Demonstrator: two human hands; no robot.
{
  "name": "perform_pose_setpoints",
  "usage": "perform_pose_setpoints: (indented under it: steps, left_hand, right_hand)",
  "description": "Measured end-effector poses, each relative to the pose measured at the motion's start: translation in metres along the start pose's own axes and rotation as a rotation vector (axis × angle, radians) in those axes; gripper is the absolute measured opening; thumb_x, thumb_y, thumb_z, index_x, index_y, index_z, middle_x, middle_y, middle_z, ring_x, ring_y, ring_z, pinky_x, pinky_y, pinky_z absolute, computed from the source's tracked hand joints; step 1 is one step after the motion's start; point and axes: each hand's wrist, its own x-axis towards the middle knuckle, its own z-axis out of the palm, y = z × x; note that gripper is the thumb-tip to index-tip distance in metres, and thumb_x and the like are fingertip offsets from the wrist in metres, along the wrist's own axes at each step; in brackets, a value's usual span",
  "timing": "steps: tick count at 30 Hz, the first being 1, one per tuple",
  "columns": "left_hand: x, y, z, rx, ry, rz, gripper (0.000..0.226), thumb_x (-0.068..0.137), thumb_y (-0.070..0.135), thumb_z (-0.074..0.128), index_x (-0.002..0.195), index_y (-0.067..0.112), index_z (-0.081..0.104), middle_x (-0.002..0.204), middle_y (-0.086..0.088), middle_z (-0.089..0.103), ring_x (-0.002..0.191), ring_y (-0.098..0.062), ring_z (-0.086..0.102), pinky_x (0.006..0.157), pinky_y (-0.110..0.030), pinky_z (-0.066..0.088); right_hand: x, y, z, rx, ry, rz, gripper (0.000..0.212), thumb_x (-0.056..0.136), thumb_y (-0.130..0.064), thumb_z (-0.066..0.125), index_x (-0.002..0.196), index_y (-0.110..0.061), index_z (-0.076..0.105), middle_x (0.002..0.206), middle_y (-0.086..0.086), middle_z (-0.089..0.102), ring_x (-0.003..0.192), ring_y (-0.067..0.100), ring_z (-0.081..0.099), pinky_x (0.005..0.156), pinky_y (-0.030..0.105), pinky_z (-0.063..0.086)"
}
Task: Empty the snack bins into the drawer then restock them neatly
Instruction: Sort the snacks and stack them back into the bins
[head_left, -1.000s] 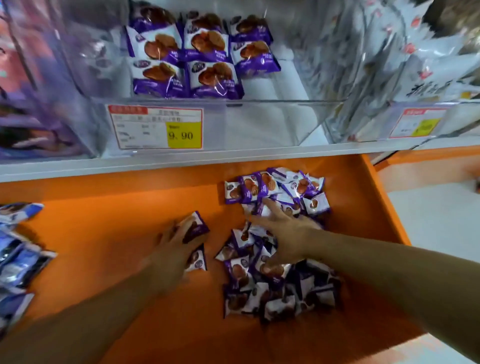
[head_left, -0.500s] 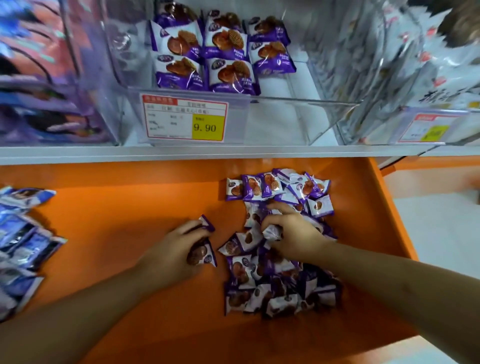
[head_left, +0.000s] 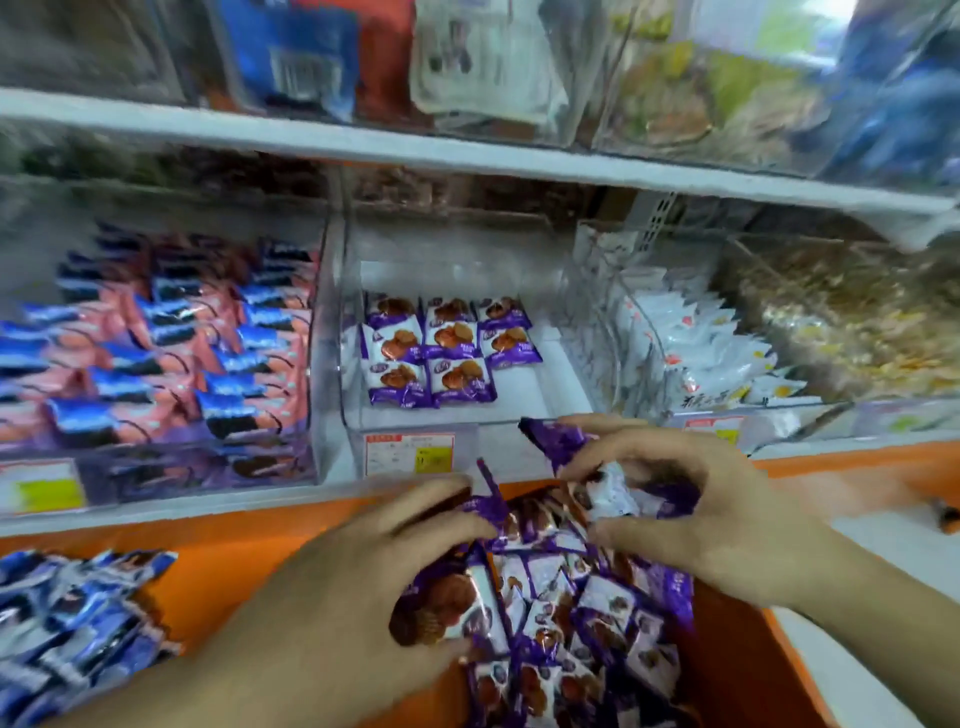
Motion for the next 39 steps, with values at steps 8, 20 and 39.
perform_pose_setpoints:
  steps: [8, 20, 39]
  left_hand:
    - [0.060, 0.007, -0.106, 0.220, 0.308, -0.040, 0.075, 0.083, 0.064, 0.073, 0.147, 0.059, 0.034, 0.162, 0.036, 0.009, 0.144, -0.003, 0.033, 0.113, -0.022, 0.033]
    - [0.101, -0.038, -0.108, 0.295, 0.255, -0.139, 0.084, 0.080, 0.061, 0.078, 0.151, 0.053, 0.036, 0.166, 0.021, 0.011, 0.147, -0.018, 0.025, 0.123, -0.040, 0.018]
    - [0.185, -0.005, -0.063, -0.611, 0.305, -0.366, 0.028, 0.097, 0.038, 0.070, 0.124, 0.031, 0.065, 0.107, -0.001, 0.074, 0.091, -0.023, 0.075, 0.079, -0.036, 0.063]
  right_hand:
    - [0.123, -0.046, -0.027, -0.163, 0.254, -0.152, 0.042, 0.082, -0.016, 0.086, 0.116, -0.036, 0.073, 0.123, -0.018, 0.070, 0.105, -0.004, 0.065, 0.101, 0.035, 0.052]
    - [0.234, -0.011, 0.008, -0.176, 0.388, 0.046, 0.072, 0.096, -0.013, 0.068, 0.159, -0.029, 0.037, 0.149, 0.013, 0.056, 0.122, 0.027, 0.065, 0.101, 0.036, 0.055]
    - [0.122, -0.004, -0.059, 0.026, 0.527, -0.068, 0.023, 0.096, -0.013, 0.072, 0.112, -0.029, 0.070, 0.100, -0.010, 0.075, 0.083, 0.007, 0.072, 0.072, 0.020, 0.056]
